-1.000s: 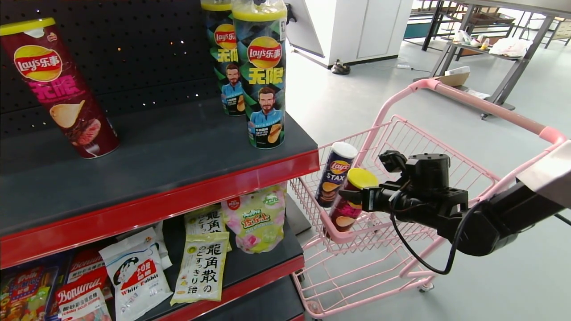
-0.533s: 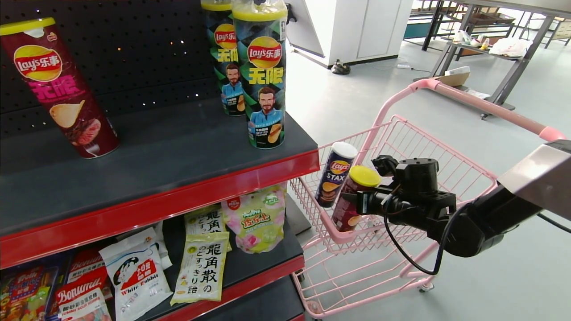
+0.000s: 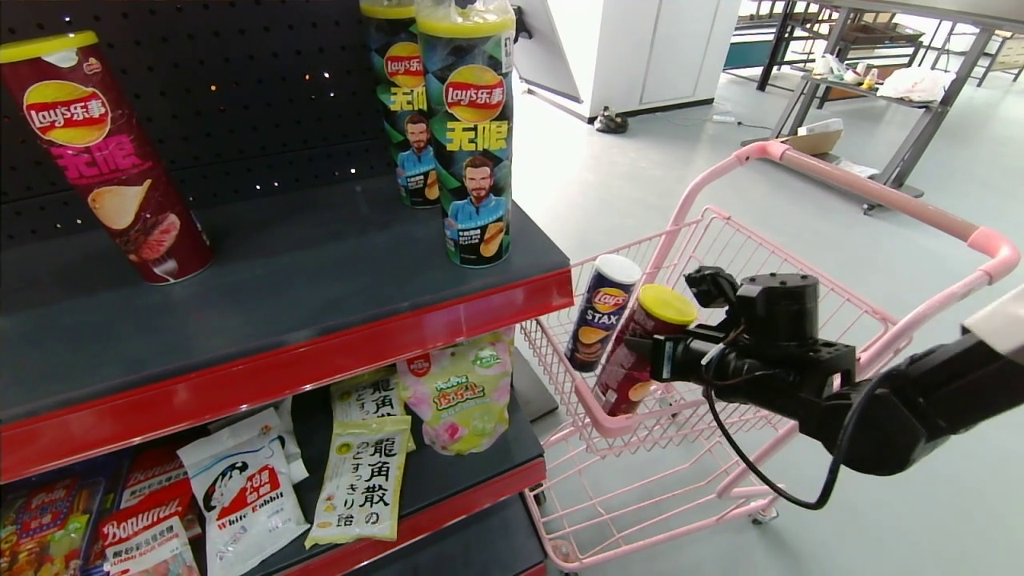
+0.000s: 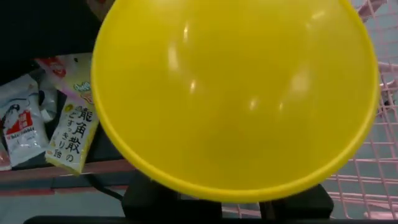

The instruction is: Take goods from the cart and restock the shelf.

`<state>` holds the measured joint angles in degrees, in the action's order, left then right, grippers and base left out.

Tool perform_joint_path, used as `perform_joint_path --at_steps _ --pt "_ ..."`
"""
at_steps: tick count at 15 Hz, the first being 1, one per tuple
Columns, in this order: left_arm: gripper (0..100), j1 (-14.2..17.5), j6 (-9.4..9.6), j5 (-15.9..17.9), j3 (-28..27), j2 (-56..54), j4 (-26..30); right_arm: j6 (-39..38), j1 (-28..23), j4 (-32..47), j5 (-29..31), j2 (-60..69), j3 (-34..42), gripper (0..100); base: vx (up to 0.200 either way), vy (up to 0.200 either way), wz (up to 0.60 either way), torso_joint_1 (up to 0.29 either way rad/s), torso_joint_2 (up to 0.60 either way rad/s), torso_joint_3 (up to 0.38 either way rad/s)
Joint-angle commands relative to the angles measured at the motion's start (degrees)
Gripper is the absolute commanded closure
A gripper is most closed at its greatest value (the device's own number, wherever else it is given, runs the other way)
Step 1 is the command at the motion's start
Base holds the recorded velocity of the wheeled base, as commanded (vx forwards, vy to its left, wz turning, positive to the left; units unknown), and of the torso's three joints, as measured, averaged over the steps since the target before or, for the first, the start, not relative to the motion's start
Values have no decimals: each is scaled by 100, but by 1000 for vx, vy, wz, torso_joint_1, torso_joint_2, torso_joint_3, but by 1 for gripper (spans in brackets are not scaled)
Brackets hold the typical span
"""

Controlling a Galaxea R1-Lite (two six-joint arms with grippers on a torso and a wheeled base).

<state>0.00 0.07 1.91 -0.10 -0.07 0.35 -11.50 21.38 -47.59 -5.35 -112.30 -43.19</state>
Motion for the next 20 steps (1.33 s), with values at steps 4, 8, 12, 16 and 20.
perform_joint_path --at_steps 4,8,12,16,20 --pt "0 0 1 2 1 7 0 526 85 171 43 1448 -532 100 0 0 0 0 0 0" --pt "0 0 1 2 1 7 0 1114 77 2166 412 3513 -418 100 0 0 0 0 0 0" --pt "0 0 1 2 1 7 0 1431 59 5260 1238 6695 399 100 0 0 0 0 0 0" --pt "0 0 -7 2 1 7 0 1413 -556 7115 1405 8883 900 100 0 0 0 0 0 0" --pt "0 0 -16 2 1 7 0 1642 -547 7176 1414 9050 944 100 0 0 0 0 0 0"
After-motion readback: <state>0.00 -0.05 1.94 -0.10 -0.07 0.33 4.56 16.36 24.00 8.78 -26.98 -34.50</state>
